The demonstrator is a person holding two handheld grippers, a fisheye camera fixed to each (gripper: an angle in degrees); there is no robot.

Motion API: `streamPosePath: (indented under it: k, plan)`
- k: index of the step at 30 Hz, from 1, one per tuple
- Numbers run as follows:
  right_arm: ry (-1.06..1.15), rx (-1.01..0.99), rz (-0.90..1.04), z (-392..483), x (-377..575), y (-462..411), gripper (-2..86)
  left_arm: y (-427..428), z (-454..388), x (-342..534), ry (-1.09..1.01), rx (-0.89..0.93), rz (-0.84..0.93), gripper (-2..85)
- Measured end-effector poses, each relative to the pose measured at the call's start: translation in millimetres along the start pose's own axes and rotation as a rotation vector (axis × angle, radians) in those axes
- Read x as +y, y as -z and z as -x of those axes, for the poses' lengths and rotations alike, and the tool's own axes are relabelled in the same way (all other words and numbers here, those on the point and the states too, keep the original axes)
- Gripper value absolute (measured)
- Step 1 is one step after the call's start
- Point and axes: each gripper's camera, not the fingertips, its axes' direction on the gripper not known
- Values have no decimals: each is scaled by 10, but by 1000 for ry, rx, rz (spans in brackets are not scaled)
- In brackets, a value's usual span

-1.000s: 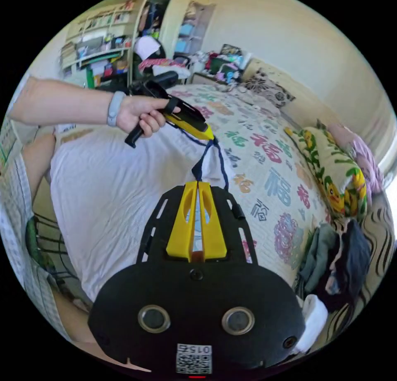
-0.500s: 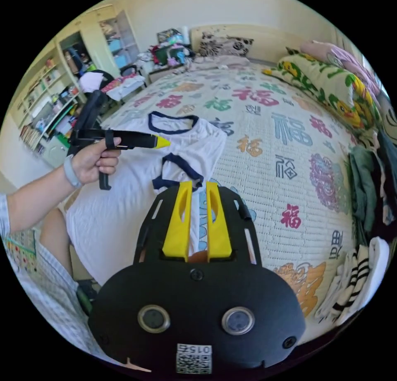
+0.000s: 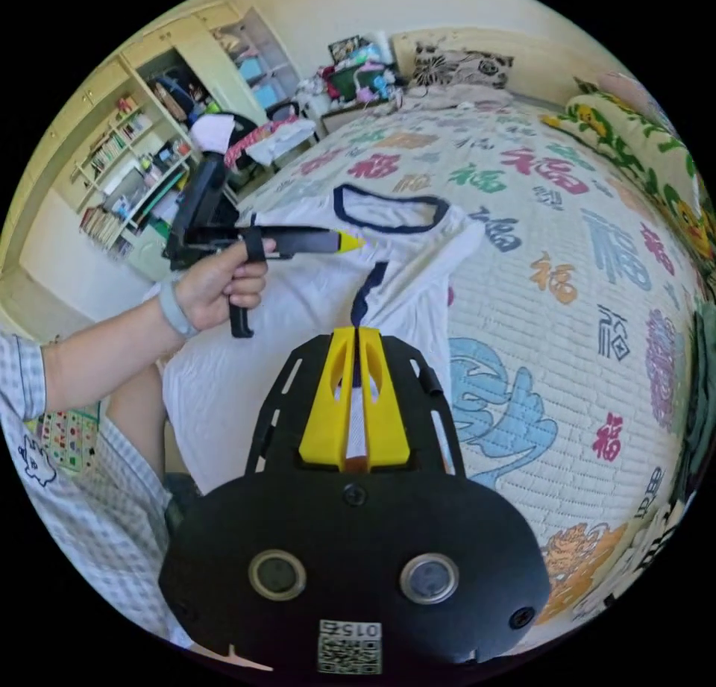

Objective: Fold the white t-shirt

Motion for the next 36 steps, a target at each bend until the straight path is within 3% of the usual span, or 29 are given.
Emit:
streamPosePath:
  k: [5,9,15,21,27,31,35,36]
  plan:
    - [-52,94,-27,19,104,43,76,-103,-173,32,-74,-31,46,70]
    - [-117,95,-91,-109,214,150,71,-372,-76,76,-16,-42,147,13]
    - [-121,110,-24,-218,243,22,54,125,23,339,21,-49,-46,-3]
    - [-163,186,45,-304,289,-70,22,226,203,468,66,-120,46,36]
    - [-199,329,37,-319,370,107,-5,279,-202,381,-122,-161,6,54]
    - [-35,160,-125,-117,222,197,-6,-21,-192,326,-125,-131,127,46]
    - [-26,95,110,-147,91,-245,-9,14,-96,391,-83,-189,160,15]
    - [-19,73,76,-150,165,-217,-9,74,-95,410,-93,-223,173,9]
